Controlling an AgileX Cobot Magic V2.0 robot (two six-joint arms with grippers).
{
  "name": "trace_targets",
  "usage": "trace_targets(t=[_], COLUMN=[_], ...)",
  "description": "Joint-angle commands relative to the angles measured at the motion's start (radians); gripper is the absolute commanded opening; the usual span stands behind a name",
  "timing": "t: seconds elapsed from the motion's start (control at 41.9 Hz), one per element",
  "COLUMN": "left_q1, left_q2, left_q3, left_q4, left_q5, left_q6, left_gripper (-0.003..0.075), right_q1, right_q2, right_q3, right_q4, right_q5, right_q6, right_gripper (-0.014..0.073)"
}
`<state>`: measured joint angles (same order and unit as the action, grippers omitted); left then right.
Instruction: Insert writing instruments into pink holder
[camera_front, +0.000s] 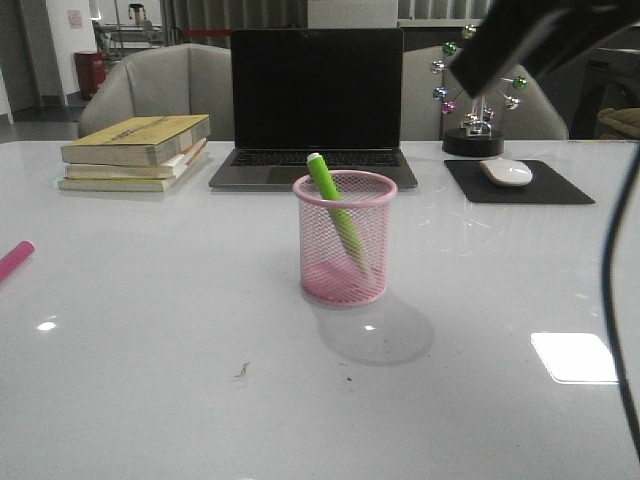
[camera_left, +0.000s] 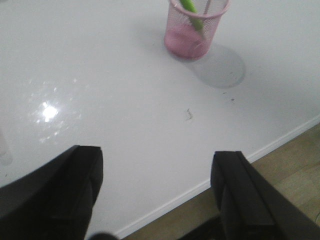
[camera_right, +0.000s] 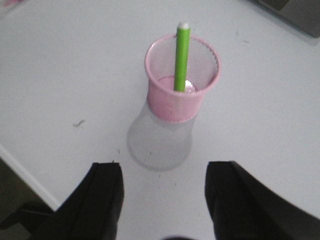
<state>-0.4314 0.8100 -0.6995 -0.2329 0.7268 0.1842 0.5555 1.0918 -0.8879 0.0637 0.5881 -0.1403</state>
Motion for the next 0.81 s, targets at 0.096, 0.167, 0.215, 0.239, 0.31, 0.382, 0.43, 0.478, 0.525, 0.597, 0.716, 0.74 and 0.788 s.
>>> trace_targets(t=[0.096,0.167,0.215,0.239,0.31,0.382,0.43,0.478,0.525,0.597,0.716,0.74,0.788], left_q1=[0.147,0.208,0.249,0.265,0.309,0.342,0.36,0.374,0.388,0.403,0.411,0.411,0.411], left_q2=[0.111,0.167,0.204,0.232,0.3,0.379,0.436,0.487,0.549,0.629,0.766,0.788,0.836], left_q3=[-0.108,-0.147,-0.175,-0.193,-0.237,-0.285,-0.319,-0.355,-0.387,-0.439,-0.523,-0.536,-0.568], left_q4=[0.036,0.042,0.042,0.042,0.047,0.055,0.065,0.067,0.072,0.072,0.088,0.092,0.096], left_q5=[0.016,0.023,0.03,0.037,0.04,0.04,0.042,0.048,0.052,0.063,0.063,0.063,0.063], left_q6=[-0.014,-0.014,-0.014,-0.014,-0.014,-0.014,-0.014,-0.014,-0.014,-0.014,-0.014,-0.014,-0.014], left_gripper=[0.0507,0.0507,0.0507,0.0507,0.0507,0.0507,0.0507,0.0507,0.0507,0.0507,0.0507,0.0507,0.0507], right_q1=[0.023,0.027,0.027,0.027,0.027,0.027,0.027,0.027,0.027,0.027,0.027,0.027,0.027], right_q2=[-0.18,-0.243,-0.277,-0.288,-0.316,-0.338,-0.346,-0.347,-0.347,-0.347,-0.347,-0.347,-0.347], right_q3=[0.081,0.107,0.12,0.124,0.13,0.13,0.13,0.13,0.13,0.13,0.13,0.13,0.13], right_q4=[0.015,0.043,0.058,0.059,0.059,0.057,0.057,0.057,0.057,0.057,0.057,0.057,0.057], right_q5=[0.026,0.025,0.025,0.027,0.037,0.047,0.048,0.049,0.05,0.05,0.05,0.05,0.05], right_q6=[-0.027,-0.027,-0.027,-0.027,-0.027,-0.027,-0.027,-0.027,-0.027,-0.027,-0.027,-0.027,-0.027], right_gripper=[0.0477,0.0477,0.0477,0.0477,0.0477,0.0477,0.0477,0.0477,0.0477,0.0477,0.0477,0.0477,0.0477])
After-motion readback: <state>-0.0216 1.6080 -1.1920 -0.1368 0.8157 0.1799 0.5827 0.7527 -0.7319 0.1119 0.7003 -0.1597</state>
